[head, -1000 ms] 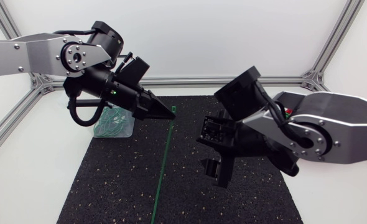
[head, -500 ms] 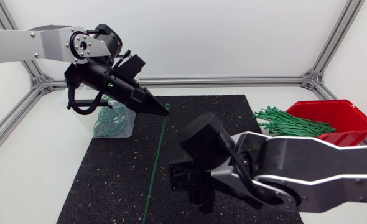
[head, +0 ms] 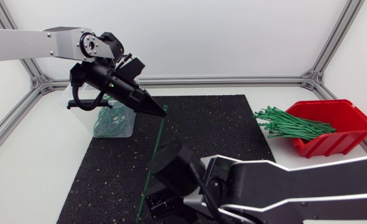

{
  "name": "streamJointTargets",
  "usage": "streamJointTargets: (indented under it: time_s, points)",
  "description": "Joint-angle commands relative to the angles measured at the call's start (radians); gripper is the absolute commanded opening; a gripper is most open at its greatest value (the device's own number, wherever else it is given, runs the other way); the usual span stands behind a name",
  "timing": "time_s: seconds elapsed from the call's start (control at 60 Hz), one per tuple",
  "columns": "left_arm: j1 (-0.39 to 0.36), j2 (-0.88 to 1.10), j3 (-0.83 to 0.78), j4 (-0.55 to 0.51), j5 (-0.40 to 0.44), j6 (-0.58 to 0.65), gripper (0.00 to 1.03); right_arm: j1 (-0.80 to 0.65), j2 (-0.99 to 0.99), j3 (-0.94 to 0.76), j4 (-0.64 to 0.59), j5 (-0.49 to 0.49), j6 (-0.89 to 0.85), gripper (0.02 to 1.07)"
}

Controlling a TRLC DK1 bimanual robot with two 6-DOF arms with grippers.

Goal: Take a green cable tie from the red box, thread the tail through the head to close it, then place it in the transparent bin on the left.

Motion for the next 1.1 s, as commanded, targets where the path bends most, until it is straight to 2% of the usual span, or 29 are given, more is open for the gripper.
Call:
streamJointTargets:
  time_s: [0.0, 0.233, 0.517, 0.55, 0.583, 0.7, 0.817, 0.9, 1.05, 1.083]
  points:
    - [0.004, 0.035, 0.038, -0.03, 0.013, 0.049, 0.03, 0.013, 0.031, -0.025, 0.033, 0.005, -0.063, 0.93]
    - [0.004, 0.086, 0.103, -0.116, 0.033, 0.095, 0.03, 0.031, 0.105, -0.031, 0.125, -0.003, -0.13, 0.93]
    - [-0.003, 0.152, 0.182, -0.207, 0.051, 0.156, 0.03, 0.046, 0.166, -0.056, 0.309, -0.021, -0.198, 0.92]
    - [-0.003, 0.155, 0.187, -0.213, 0.051, 0.161, 0.03, 0.046, 0.169, -0.056, 0.311, -0.023, -0.199, 0.9]
    - [-0.005, 0.167, 0.201, -0.227, 0.053, 0.165, 0.03, 0.053, 0.186, -0.058, 0.331, -0.024, -0.21, 0.79]
    - [-0.003, 0.186, 0.224, -0.239, 0.053, 0.167, 0.03, 0.057, 0.204, -0.054, 0.385, -0.032, -0.221, 0.61]
    - [-0.003, 0.195, 0.228, -0.242, 0.054, 0.167, 0.03, 0.065, 0.229, -0.053, 0.421, -0.037, -0.225, 0.59]
    - [-0.005, 0.2, 0.23, -0.245, 0.054, 0.168, 0.03, 0.071, 0.234, -0.054, 0.441, -0.041, -0.236, 0.43]
    - [0.006, 0.206, 0.239, -0.259, 0.056, 0.174, 0.03, 0.085, 0.229, -0.056, 0.449, -0.044, -0.234, 0.37]
    - [0.011, 0.206, 0.241, -0.265, 0.056, 0.179, 0.03, 0.088, 0.227, -0.058, 0.451, -0.046, -0.234, 0.31]
